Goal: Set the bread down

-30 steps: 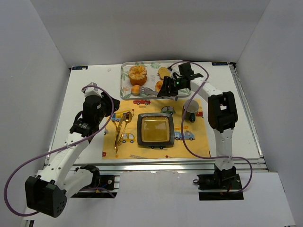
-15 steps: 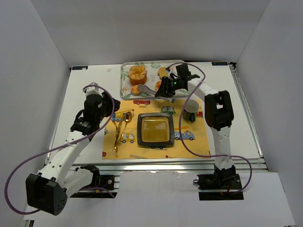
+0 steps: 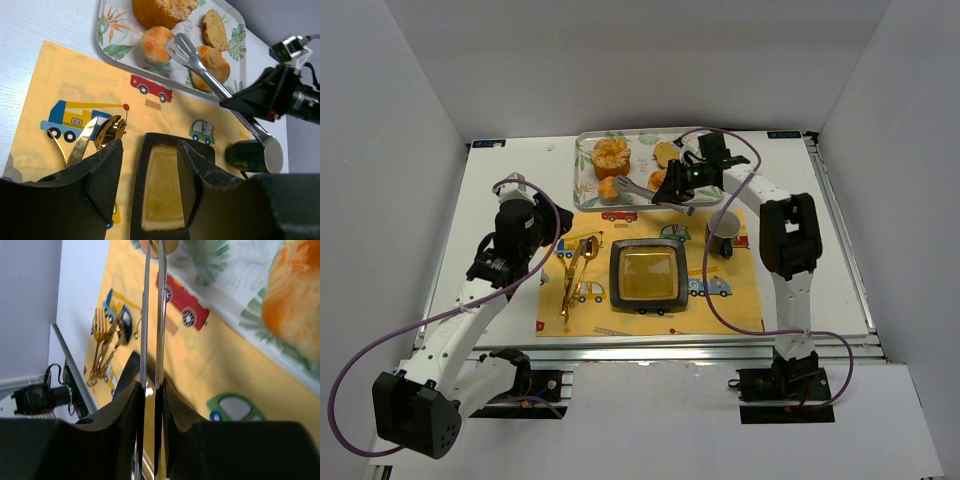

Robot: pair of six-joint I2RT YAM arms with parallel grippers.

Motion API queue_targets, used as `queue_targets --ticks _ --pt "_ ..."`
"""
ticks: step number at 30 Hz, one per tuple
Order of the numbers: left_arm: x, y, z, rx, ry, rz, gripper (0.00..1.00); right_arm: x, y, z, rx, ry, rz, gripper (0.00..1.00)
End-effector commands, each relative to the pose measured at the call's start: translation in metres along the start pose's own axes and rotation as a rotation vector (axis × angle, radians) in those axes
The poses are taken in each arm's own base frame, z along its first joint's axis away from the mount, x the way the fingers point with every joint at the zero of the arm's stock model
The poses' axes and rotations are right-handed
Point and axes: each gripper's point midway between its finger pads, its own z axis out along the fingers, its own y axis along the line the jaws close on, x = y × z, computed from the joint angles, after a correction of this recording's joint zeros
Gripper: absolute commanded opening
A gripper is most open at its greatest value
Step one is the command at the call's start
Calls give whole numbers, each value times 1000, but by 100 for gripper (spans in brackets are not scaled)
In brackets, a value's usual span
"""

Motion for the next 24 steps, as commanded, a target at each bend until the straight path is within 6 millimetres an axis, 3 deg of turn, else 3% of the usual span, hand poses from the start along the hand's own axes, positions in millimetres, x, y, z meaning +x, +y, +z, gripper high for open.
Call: queue_targets --ticks 1,3,4,5,6,8,9,10,12,16,19,24 --pt "-18 -7 -10 28 -67 -16 57 -20 64 -63 -101 -80 -258 0" --pt "-20 -8 -11 39 -79 -22 57 15 62 -74 -91 0 -280 0" --pt "-20 -9 -11 46 -85 -23 57 24 71 -88 -92 3 -437 0" --pt "-19 -9 -11 50 -84 -22 57 37 72 -94 -90 23 -482 0" --pt "-19 -9 -10 51 -86 -21 57 69 60 -96 -89 81 -482 0" --pt "-19 -11 -10 64 -88 -18 57 104 63 -118 -80 133 -612 0" --pt "-18 -11 -9 68 -85 -14 58 133 56 -122 -93 190 -608 0" --pt "-19 -12 -9 75 -91 -12 58 152 64 -135 -104 222 -630 0" --pt "-15 -12 -6 82 -79 -8 58 185 57 -141 -118 274 -658 0" --pt "-10 -15 -2 112 -66 -6 58 212 48 -151 -64 300 -648 0" --pt "-5 -16 0 126 -52 -3 58 208 40 -147 -22 287 -631 5" --pt "-4 -18 1 140 -45 3 58 191 32 -140 22 264 -603 35"
